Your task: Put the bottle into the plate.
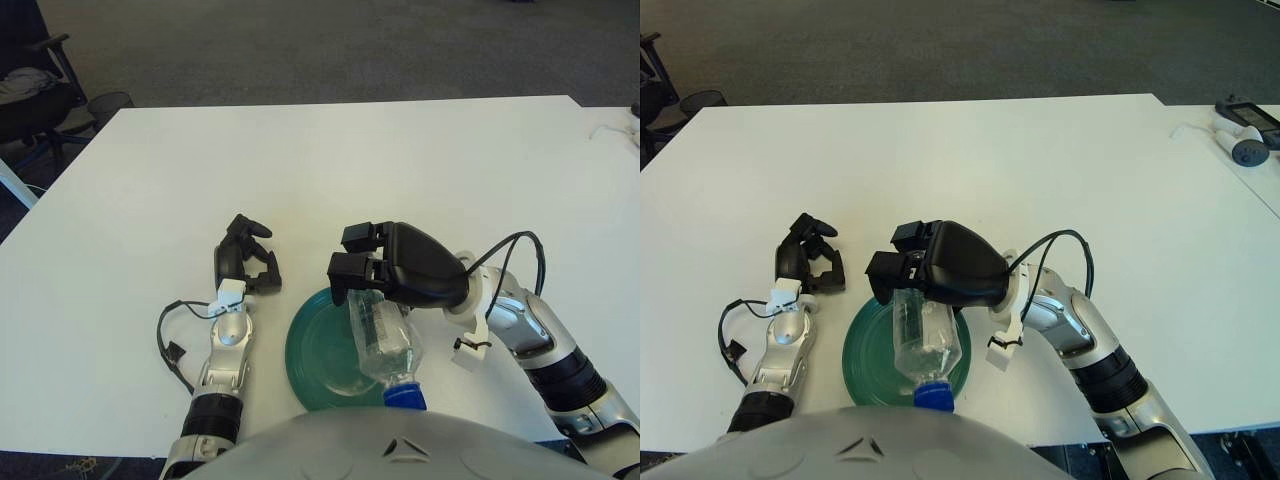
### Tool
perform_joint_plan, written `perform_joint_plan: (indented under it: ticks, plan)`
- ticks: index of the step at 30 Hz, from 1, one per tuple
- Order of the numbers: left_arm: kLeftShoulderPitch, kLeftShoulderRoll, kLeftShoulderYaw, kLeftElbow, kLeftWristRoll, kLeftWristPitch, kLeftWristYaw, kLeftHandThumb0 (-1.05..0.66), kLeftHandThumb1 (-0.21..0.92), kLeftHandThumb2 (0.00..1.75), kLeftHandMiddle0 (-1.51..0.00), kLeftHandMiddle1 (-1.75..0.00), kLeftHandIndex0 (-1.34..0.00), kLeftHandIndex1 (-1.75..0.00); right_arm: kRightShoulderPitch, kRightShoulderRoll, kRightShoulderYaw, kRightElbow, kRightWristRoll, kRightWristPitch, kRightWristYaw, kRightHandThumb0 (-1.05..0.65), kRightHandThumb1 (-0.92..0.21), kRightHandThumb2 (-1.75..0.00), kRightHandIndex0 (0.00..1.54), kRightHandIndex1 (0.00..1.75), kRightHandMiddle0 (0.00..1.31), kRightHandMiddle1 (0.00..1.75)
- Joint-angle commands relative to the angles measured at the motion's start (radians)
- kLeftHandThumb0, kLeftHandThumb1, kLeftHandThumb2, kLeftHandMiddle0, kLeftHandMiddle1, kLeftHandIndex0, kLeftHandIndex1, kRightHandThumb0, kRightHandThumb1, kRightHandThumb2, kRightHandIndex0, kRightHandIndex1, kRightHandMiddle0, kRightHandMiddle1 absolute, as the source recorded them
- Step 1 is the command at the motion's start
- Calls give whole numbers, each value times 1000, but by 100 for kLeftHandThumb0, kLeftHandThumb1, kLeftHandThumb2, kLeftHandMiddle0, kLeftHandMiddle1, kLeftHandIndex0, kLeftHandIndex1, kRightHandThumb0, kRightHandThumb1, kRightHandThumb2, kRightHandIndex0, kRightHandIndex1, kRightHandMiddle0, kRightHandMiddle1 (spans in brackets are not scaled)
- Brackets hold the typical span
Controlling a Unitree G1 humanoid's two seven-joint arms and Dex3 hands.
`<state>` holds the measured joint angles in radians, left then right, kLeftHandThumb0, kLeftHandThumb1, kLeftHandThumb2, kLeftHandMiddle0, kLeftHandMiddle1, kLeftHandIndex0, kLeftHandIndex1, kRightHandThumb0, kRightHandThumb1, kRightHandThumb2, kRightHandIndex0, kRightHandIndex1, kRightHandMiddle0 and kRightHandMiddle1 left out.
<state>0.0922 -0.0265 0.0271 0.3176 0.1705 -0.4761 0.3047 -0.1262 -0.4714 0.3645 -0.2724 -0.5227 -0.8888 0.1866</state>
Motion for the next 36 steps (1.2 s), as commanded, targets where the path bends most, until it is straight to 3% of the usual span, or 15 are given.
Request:
perform_joint_plan:
  ticks: [1,9,11,14,23,25,28,36]
  plan:
    - [45,1,-5,84,25,-12,18,0,-7,175,-88,-175,-71,-172,-31,-8,29,20,-18,-93,9,-1,-11,-154,67,175,65,171]
    - [41,4,-14,92,9,-6,1,0,-7,175,-89,-175,-69,-173,-80,21,39,94,-75,-136,-6,-1,-15,-151,62,175,61,174]
    - [43,3,-13,89,-2,-2,-8,0,-7,175,-89,-175,-70,-172,-82,28,36,101,-91,-140,-9,-1,-9,-154,73,175,68,160]
    - [45,0,-13,86,-9,0,-14,0,-7,175,-89,-175,-71,-171,-84,33,34,110,-105,-147,-9,-1,-1,-160,83,175,73,155]
    - [46,-5,-11,86,18,-2,17,0,-7,175,-89,-175,-71,-171,-86,41,69,141,-201,-138,8,-1,8,-174,92,175,73,163]
    - [48,-6,-13,84,26,-3,25,0,-7,175,-89,-175,-70,-172,-90,45,74,153,-239,-133,2,-27,-19,-144,110,175,63,170]
    - [51,-7,-15,82,31,-4,33,0,-7,175,-89,-175,-70,-172,-94,48,75,162,-274,-129,-10,-39,-33,-129,118,175,58,173]
    - [56,-9,-20,80,41,-4,47,0,-7,175,-88,-175,-70,-173,-104,64,90,201,-346,-109,-45,-45,-39,-123,123,175,55,175]
